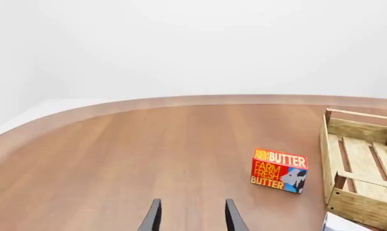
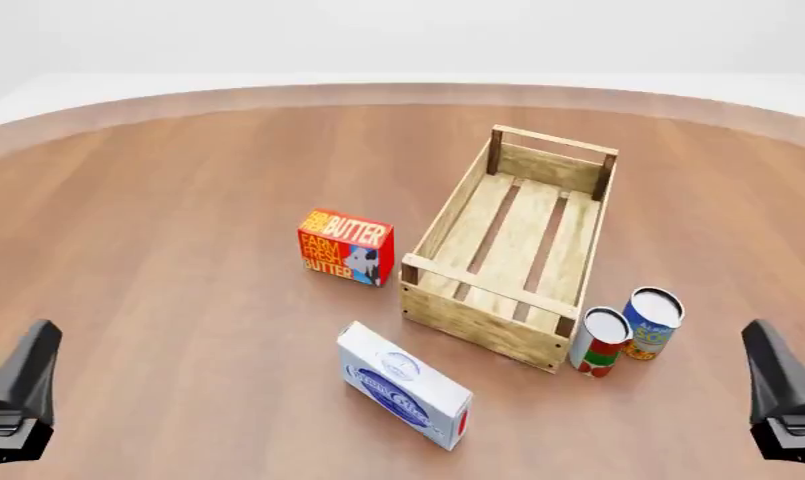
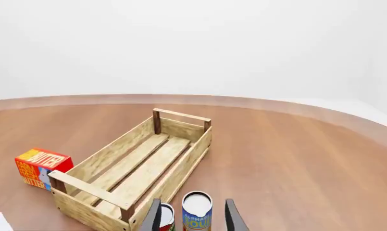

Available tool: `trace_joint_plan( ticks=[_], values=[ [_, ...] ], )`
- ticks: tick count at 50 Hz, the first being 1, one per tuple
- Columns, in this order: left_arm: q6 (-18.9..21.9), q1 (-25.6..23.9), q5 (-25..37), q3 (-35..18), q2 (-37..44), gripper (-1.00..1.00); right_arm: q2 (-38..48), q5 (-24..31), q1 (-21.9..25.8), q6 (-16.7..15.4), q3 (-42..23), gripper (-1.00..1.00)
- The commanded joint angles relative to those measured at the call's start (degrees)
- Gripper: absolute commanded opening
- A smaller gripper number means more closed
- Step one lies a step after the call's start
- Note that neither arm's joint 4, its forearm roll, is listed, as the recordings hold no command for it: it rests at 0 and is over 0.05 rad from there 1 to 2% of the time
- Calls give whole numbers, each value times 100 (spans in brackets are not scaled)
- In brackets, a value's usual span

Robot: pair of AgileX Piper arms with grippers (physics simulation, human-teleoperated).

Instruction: Pick up the ketchup, and put it in the wooden tray.

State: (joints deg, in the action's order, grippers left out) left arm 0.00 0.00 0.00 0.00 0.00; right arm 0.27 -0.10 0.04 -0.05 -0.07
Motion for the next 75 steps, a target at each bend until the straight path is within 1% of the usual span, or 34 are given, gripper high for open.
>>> trace_joint_plan(
  ticks=[1, 8, 12, 14, 15, 16, 17, 18, 19, 20, 23, 24, 25, 28, 29, 33, 39, 40, 41, 43, 45, 47, 48, 50, 51, 53, 55, 57, 59, 63, 65, 68, 70, 75],
  values=[
    [0, 0, 0, 0, 0, 100, 35, -14, 33, -26, -10, 100],
    [0, 0, 0, 0, 0, 100, 266, -191, 20, 64, -10, 100],
    [0, 0, 0, 0, 0, 100, 510, -329, 130, 63, -16, 100],
    [0, 0, 0, 0, 0, 100, 749, -408, 302, -18, -40, 100],
    [0, 0, 0, 0, 0, 100, 640, -284, 358, -75, -68, 100],
    [0, 0, 0, 0, 0, 100, 787, -305, 487, -304, -72, 100],
    [0, 0, 0, 0, 0, 100, 892, -347, 556, -414, -58, 100],
    [0, 0, 0, 0, 0, 100, 867, -293, 644, -389, -63, 100],
    [0, 0, 0, 0, 0, 100, 963, -255, 761, -256, -121, 100],
    [0, 0, 0, 0, 0, 100, 1068, -297, 820, -248, -133, 100],
    [0, 0, 0, 0, 0, 100, 1521, -672, 1062, -435, -77, 100],
    [0, 0, 0, 0, 0, 100, 1540, -693, 1062, -435, -75, 100],
    [0, 0, 0, 0, 0, 100, 1913, -980, 1205, -480, -59, 100],
    [0, 0, 0, 0, 0, 100, 2327, -1280, 1375, -522, -58, 100],
    [0, 0, 0, 0, 0, 100, 2557, -1392, 1483, -467, -97, 100],
    [0, 0, 0, 0, 0, 100, 2676, -1339, 1600, -473, -223, 100],
    [0, 0, 0, 0, 0, 100, 3179, -1237, 2142, -668, -624, 100],
    [0, 0, 0, 0, 0, 100, 3179, -1237, 2142, -668, -624, 100],
    [0, 0, 0, 0, 0, 100, 3468, -1291, 2313, -672, -758, 100],
    [0, 0, 0, 0, 0, 100, 3716, -1356, 2437, -687, -861, 100],
    [0, 0, 0, 0, 0, 100, 4033, -1414, 2572, -803, -1031, 100],
    [0, 0, 0, 0, 0, 100, 4339, -1468, 2709, -757, -1202, 100],
    [0, 0, 0, 0, 0, 100, 4522, -1467, 2844, -644, -1343, 100],
    [0, 0, 0, 0, 0, 100, 4639, -1455, 2915, -577, -1437, 100],
    [0, 0, 0, 0, 0, 100, 4763, -1390, 3016, -631, -1617, 100],
    [0, 0, 0, 0, 0, 100, 4861, -1379, 3056, -704, -1685, 100],
    [0, 0, 0, 0, 0, 100, 5080, -1324, 3269, -564, -1915, 100],
    [0, 0, 0, 0, 0, 100, 5212, -1271, 3280, -575, -2092, 100],
    [0, 0, 0, 0, 0, 100, 5353, -1267, 3468, -599, -2250, 100],
    [0, 0, 0, 0, 0, 100, 5623, -1247, 3699, -527, -2503, 100],
    [0, 0, 0, 0, 0, 100, 5804, -1242, 3880, -424, -2679, 100],
    [0, 0, 0, 0, 0, 100, 6012, -1245, 4044, -503, -2869, 100],
    [0, 0, 0, 0, 0, 100, 6176, -1235, 4247, -385, -3030, 100],
    [0, 0, 0, 0, 0, 100, 6349, -1251, 4526, -454, -3247, 100]
  ],
)
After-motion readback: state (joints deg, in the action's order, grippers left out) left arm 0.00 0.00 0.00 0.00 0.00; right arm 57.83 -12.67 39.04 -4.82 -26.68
